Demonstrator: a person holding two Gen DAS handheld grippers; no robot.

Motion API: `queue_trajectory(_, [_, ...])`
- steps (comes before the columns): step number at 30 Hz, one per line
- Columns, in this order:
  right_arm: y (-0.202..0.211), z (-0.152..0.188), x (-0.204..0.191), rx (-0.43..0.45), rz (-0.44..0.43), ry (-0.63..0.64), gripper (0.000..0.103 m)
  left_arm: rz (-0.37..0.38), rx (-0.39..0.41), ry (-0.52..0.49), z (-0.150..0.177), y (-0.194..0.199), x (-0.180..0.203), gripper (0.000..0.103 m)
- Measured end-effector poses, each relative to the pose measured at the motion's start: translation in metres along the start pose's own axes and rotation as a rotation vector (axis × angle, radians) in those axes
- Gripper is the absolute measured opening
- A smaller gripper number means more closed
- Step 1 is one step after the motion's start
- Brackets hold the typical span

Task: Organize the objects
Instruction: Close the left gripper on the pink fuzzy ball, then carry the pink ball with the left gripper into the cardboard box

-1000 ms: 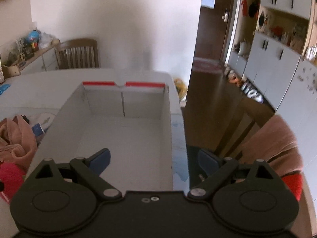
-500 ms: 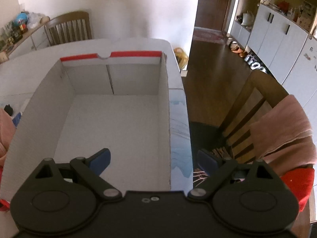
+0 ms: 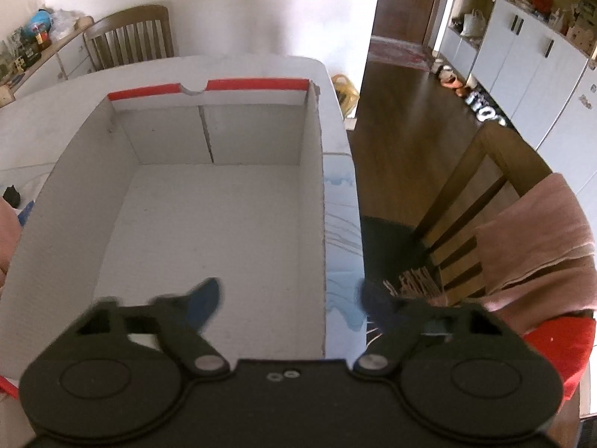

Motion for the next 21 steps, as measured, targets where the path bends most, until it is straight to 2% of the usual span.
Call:
queue_trajectory(1, [-0.002,0.0,0.001,-0.014,0.0,-0.014,0.031,0.0,0.0,0.0,0.0,0.0,0.0,0.089])
queue_trajectory(4, [-0.003,0.0,0.005,-0.015,0.002,-0.026,0.032,0.001,0.001,0.003,0.0,0.001,0.0,0.085])
queue_trajectory(7, [-0.002,0.0,0.006,-0.02,-0.01,-0.039,0.029,0.004,0.0,0.008,-0.001,0.002,0.0,0.081])
queue_trajectory(14, [0.001,0.0,0.012,-0.041,-0.013,-0.066,0.003,0.007,-0.002,0.013,-0.002,0.004,-0.001,0.074])
queue_trajectory(21, [0.001,0.0,0.009,-0.042,-0.014,-0.05,0.001,0.017,0.016,0.0,-0.006,0.015,0.001,0.068])
Point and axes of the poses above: each gripper's, at about its wrist camera, not at the fingertips, and y roughly against the way its jaws point, x to its right, z to its underside, the point moved 8 cm from there along -y, roughly the way its jaws point, and after that the axes turned 2 degrees about y, right-handed, at the moved point
